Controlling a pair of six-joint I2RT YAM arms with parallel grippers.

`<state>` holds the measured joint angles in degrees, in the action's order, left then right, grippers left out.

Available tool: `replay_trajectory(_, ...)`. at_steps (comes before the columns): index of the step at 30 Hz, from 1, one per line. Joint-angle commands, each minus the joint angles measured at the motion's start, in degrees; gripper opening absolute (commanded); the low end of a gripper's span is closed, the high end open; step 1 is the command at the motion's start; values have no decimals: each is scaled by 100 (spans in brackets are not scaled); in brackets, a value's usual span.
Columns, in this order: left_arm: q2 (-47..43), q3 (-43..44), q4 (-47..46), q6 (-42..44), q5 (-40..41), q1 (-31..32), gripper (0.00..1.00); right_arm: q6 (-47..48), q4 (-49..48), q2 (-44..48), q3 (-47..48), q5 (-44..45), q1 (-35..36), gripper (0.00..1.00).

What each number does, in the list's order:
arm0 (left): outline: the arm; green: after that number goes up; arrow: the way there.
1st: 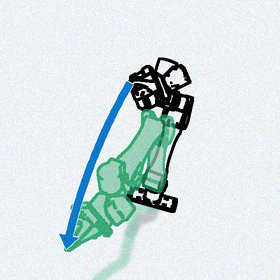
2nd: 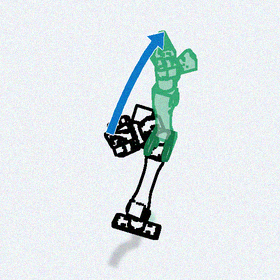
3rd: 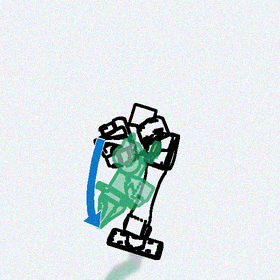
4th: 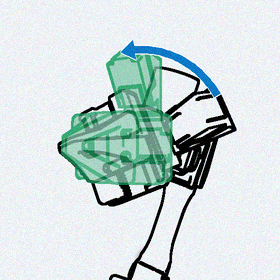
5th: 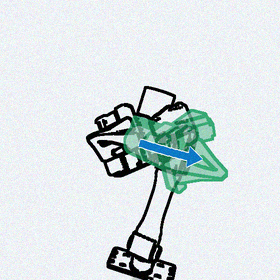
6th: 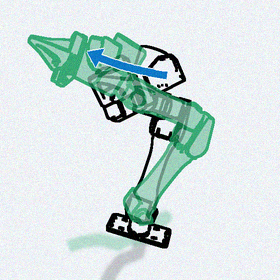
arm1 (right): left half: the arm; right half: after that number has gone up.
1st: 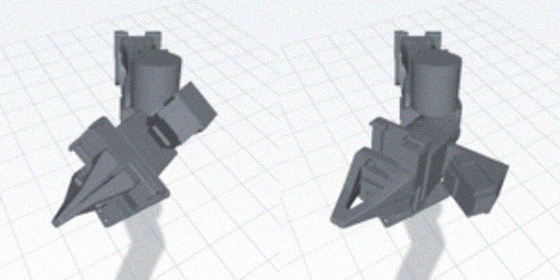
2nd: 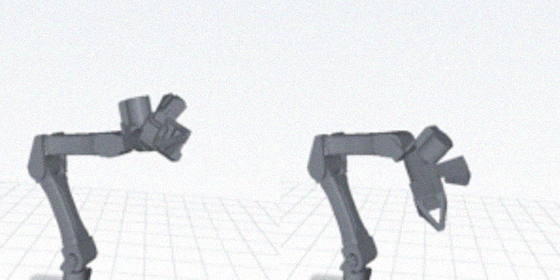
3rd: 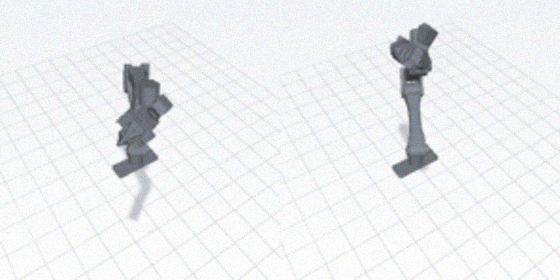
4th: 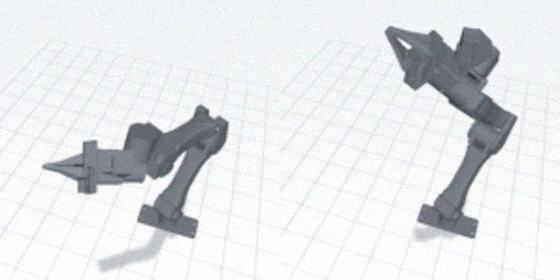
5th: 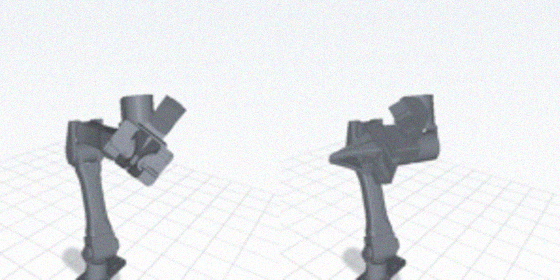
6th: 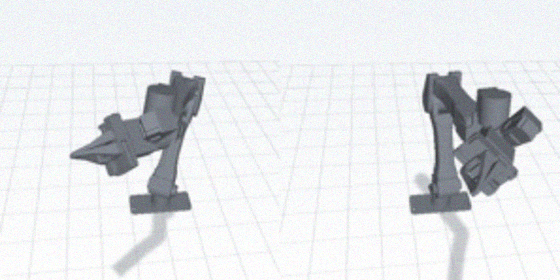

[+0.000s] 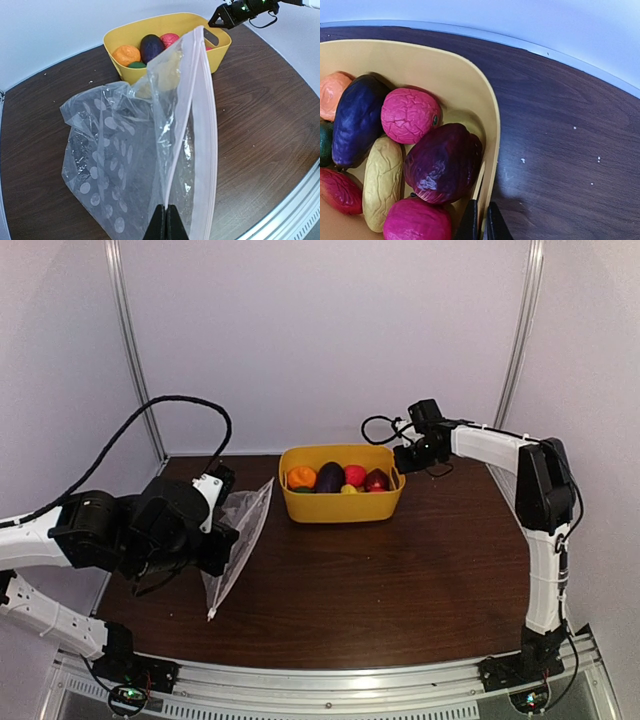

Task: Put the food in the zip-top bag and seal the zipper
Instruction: Move the bin to the center of the board.

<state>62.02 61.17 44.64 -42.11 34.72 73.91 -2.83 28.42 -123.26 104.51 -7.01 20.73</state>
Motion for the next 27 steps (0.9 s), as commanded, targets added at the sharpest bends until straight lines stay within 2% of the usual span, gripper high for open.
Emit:
replay_trajectory(1,-222,49,-177,32,111,-34,0,514,339,490,-297,-563,-360,3)
replay_trajectory(9,-134,165,-184,197,141,-34,0,2721,1698,1118,-682,-1335,-524,0)
replay_trajectory(16,211,299,-344,433,-88,-34,0,4492,2801,1422,-1065,-1450,-688,0)
replay_trajectory(23,563,271,-752,595,-585,-36,0,5632,3616,1155,-718,-1436,-1065,0)
replay_trajectory(27,803,311,-909,658,-749,-34,0,5756,3515,1047,-473,-1450,-1060,0)
